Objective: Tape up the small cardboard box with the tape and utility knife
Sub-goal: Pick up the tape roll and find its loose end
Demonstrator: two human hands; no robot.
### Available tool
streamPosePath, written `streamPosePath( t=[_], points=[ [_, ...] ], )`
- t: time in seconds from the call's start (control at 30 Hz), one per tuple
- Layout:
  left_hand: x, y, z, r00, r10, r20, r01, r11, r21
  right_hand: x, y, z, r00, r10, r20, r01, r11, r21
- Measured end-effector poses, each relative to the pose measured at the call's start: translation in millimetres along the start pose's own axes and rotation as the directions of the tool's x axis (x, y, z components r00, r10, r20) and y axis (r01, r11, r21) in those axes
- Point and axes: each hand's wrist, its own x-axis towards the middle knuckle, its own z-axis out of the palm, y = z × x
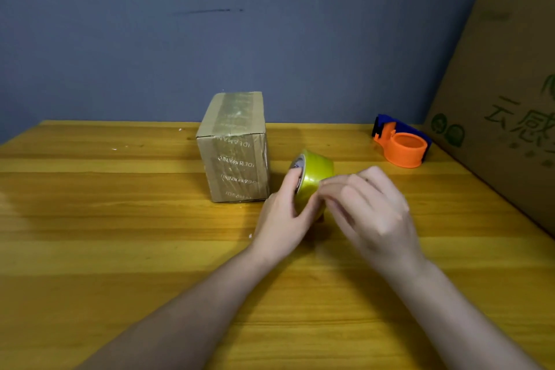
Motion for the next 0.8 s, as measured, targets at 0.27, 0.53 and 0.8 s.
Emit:
streamPosePath(
  t=[0.27,0.53,0.8],
  points=[
    [-1.5,1.6,1.3,1.000,-0.019,0.013,0.019,1.000,-0.006,-2.4,-2.8,11.5,0.937,0.342,0.072,-0.347,0.888,0.302],
    [-2.8,1.7,3.0,1.000,0.014,0.011,-0.015,0.999,0.034,-0.5,1.6,5.1,0.949,0.316,-0.015,-0.303,0.922,0.243],
    [-3.9,-1.1,3.1,0.998,0.040,0.039,-0.042,0.998,0.046,1.7,-3.8,6.7,0.835,0.546,0.069,-0.529,0.760,0.377]
  ],
)
